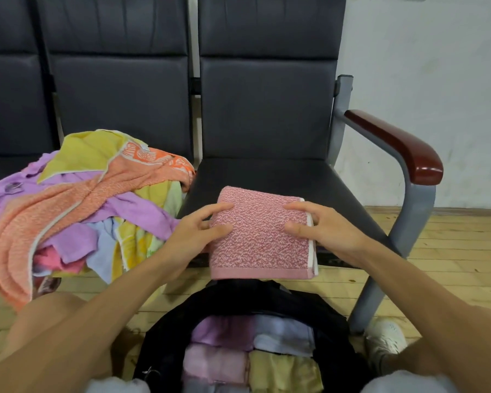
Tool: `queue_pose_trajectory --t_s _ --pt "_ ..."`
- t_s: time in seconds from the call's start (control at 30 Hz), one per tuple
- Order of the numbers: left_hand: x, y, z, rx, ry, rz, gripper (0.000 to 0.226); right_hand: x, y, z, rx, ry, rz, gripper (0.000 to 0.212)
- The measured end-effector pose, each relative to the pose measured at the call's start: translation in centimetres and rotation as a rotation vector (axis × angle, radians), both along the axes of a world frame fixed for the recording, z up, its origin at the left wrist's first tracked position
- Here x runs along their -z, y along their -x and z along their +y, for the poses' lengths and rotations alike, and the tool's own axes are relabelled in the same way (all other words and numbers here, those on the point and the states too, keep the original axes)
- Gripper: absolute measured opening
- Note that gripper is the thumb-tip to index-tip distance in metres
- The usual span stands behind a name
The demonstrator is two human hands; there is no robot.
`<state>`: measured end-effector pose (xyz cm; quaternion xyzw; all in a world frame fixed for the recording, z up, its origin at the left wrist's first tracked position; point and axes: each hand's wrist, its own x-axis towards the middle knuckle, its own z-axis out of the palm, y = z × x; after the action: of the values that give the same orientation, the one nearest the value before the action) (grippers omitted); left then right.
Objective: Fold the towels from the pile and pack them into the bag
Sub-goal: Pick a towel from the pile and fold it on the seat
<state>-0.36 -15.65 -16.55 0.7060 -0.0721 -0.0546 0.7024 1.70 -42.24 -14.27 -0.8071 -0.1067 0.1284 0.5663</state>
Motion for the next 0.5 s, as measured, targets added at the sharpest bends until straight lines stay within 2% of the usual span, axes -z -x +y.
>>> queue_pose_trajectory --t_s 0.1,0.2,0.27,0.37,0.43,0.5 --pt "0.3 0.2 0.2 0.093 -0.116 -0.031 0.067 -0.1 0.1 -0.3 -0.072 0.196 -0.011 0.092" --pt "0.6 0.1 0.3 0.104 -0.312 -0.081 0.081 0.4 -0.1 0.1 -0.065 0.48 -0.148 0.1" --pt "1.0 -0.2 0.6 0.058 -0.553 -0.157 0.082 0.7 -0.1 0.6 -0.047 0.609 -0.235 0.093" --pt "1.2 -0.4 0.6 -0.048 -0.856 -0.294 0.067 1.0 -0.2 1.1 -0.03 0.661 -0.34 0.059" --pt "0.9 -0.3 0.6 -0.09 -0.927 -0.376 0.051 1.1 -0.3 1.2 -0.009 0.71 -0.426 0.04" --pt "0.7 -0.4 0.8 -0.113 -0.941 -0.423 0.039 1.3 -0.6 1.1 0.006 0.739 -0.478 0.035"
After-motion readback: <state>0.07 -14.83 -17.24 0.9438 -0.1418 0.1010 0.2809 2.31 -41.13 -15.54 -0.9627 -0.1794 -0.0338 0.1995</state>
